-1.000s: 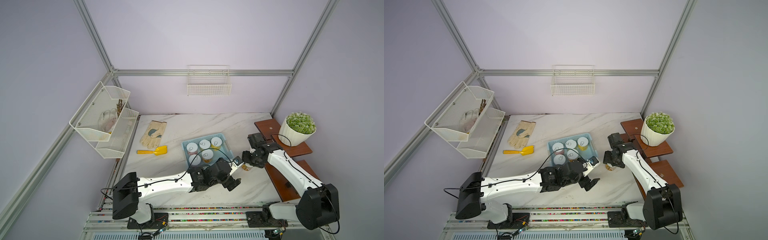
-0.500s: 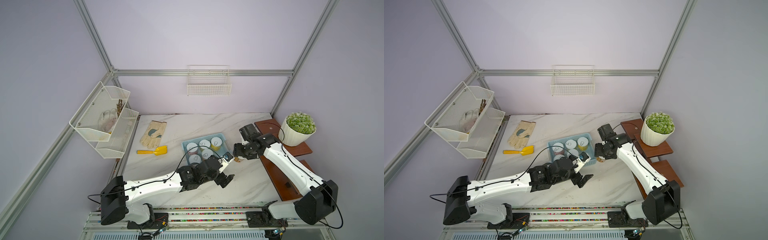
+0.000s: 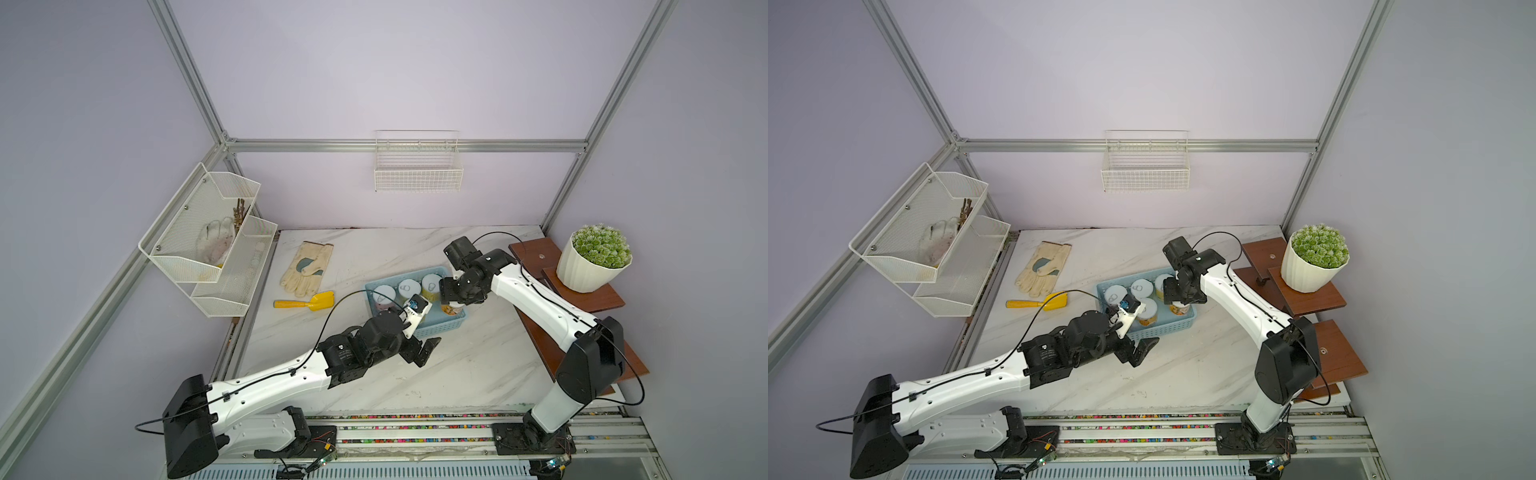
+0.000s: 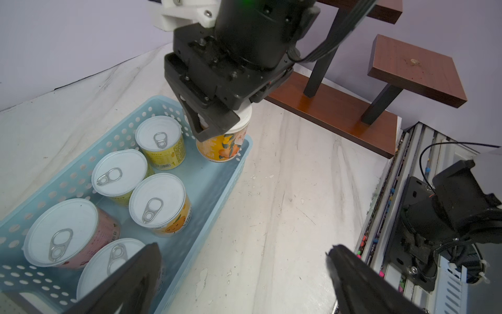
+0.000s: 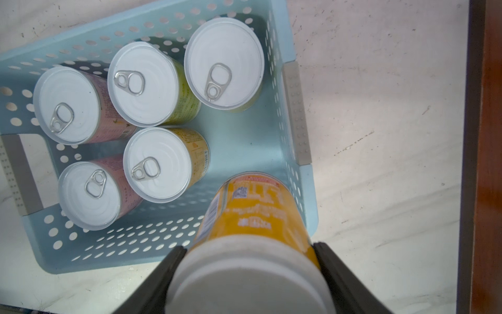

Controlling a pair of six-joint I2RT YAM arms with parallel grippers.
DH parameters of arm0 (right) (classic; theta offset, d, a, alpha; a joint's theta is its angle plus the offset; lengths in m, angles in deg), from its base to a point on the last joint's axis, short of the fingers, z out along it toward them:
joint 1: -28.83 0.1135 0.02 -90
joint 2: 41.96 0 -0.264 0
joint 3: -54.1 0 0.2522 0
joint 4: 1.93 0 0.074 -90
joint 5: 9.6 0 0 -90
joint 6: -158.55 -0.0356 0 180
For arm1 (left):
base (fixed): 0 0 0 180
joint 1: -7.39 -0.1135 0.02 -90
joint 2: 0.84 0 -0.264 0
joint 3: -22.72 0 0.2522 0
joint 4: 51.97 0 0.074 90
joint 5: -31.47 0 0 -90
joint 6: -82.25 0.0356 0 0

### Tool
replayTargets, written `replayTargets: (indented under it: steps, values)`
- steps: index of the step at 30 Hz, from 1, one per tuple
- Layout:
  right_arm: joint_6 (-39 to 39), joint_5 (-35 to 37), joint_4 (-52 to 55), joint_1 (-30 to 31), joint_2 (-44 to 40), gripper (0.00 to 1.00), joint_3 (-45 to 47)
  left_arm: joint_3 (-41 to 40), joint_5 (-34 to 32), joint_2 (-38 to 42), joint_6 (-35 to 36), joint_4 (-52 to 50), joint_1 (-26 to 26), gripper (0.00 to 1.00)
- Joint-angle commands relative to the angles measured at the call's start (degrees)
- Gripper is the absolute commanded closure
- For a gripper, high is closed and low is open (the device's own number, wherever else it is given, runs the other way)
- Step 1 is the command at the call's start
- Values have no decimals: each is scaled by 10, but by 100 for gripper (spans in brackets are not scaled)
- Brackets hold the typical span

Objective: Put the canned food in the basket
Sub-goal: Place the canned food in the basket.

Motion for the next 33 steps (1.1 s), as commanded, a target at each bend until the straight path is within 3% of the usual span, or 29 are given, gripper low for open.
replayTargets:
  steps: [1, 33]
  values:
    - [13, -5, -20, 2, 12, 68, -27, -14, 13, 34, -25, 22, -15, 0]
    - [24, 0, -79, 2, 159, 72, -46, -46, -3, 81, -40, 0, -23, 0]
